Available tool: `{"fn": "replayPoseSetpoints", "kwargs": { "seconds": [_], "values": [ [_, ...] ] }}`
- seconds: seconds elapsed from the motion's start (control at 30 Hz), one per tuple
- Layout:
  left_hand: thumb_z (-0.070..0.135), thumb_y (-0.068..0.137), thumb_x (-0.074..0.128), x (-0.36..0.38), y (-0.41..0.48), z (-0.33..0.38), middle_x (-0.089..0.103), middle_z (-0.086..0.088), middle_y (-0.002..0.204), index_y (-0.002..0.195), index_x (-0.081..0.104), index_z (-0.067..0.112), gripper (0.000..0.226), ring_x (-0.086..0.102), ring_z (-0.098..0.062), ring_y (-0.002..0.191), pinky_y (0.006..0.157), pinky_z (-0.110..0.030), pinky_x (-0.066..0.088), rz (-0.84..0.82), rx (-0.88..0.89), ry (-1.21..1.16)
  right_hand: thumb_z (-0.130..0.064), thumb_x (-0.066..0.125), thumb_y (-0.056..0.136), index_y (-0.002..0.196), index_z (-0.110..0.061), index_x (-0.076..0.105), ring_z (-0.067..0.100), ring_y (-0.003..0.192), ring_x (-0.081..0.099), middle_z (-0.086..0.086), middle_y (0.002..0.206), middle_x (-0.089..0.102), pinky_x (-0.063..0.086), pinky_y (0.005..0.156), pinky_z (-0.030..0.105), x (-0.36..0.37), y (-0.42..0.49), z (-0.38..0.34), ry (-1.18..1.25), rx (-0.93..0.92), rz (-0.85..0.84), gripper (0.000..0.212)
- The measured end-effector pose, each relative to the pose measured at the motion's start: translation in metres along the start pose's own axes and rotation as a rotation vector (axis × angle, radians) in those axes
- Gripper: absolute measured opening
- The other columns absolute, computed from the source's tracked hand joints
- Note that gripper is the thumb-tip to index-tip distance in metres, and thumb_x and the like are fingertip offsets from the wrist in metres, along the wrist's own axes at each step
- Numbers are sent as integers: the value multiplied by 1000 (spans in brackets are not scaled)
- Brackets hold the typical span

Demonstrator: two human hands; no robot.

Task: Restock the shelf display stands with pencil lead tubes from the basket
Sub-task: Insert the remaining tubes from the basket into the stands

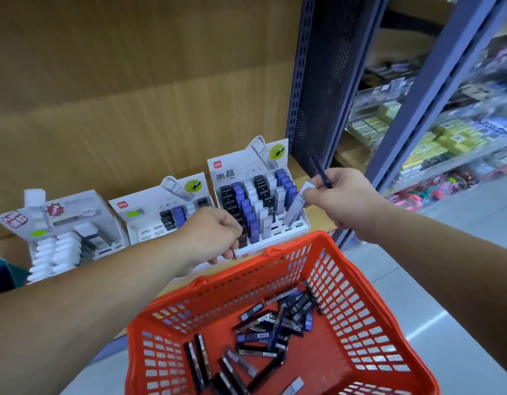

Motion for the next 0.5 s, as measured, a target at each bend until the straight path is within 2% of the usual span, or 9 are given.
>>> {"fn": "replayPoseSetpoints", "kwargs": {
  "seconds": [0.1, 0.2, 0.3, 0.43, 0.5],
  "values": [
    [17, 104, 55, -1, 6, -3, 73, -5, 88, 97, 69, 16, 16, 67, -13, 66, 50, -24, 48, 13, 58, 86, -13, 70, 94, 83, -16, 60, 7, 37, 35, 2, 64, 50, 32, 39, 19, 6, 16, 5, -65, -62, -3, 15],
    [19, 103, 57, -1, 12, -5, 73, -5, 88, 96, 70, 18, 15, 70, -12, 67, 48, -17, 47, 16, 117, 151, -14, 70, 95, 88, -13, 63, 3, 42, 43, -4, 61, 51, 40, 51, 21, 23, 31, 7, -224, -174, -82, 10],
    [21, 103, 59, 2, 15, -8, 73, -5, 87, 96, 69, 22, 13, 73, -13, 72, 55, -26, 55, 8, 160, 213, -14, 68, 97, 84, -23, 61, 7, 53, 51, -6, 66, 59, 41, 58, 25, 36, 44, 16, -360, -234, -138, 17],
    [21, 102, 62, 2, 19, -7, 71, 0, 80, 94, 70, 26, 13, 73, -15, 72, 69, -37, 60, 45, 208, 218, -18, 69, 96, 84, -23, 63, 4, 51, 54, -7, 65, 58, 41, 54, 24, 29, 56, 15, -416, -293, -13, 15],
    [19, 101, 61, 1, 20, -4, 71, -1, 81, 93, 71, 26, 15, 72, -16, 71, 70, -36, 60, 77, 228, 210, -19, 70, 95, 80, -21, 62, 2, 52, 57, -9, 66, 57, 40, 52, 21, 26, 59, 13, -448, -317, 13, 17]
  ]
}}
Point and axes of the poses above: each hand's wrist, its own y-axis towards the middle knuckle, its own x-axis out of the palm, z = x × y, the point moved 8 cm from there along y, towards the middle knuckle
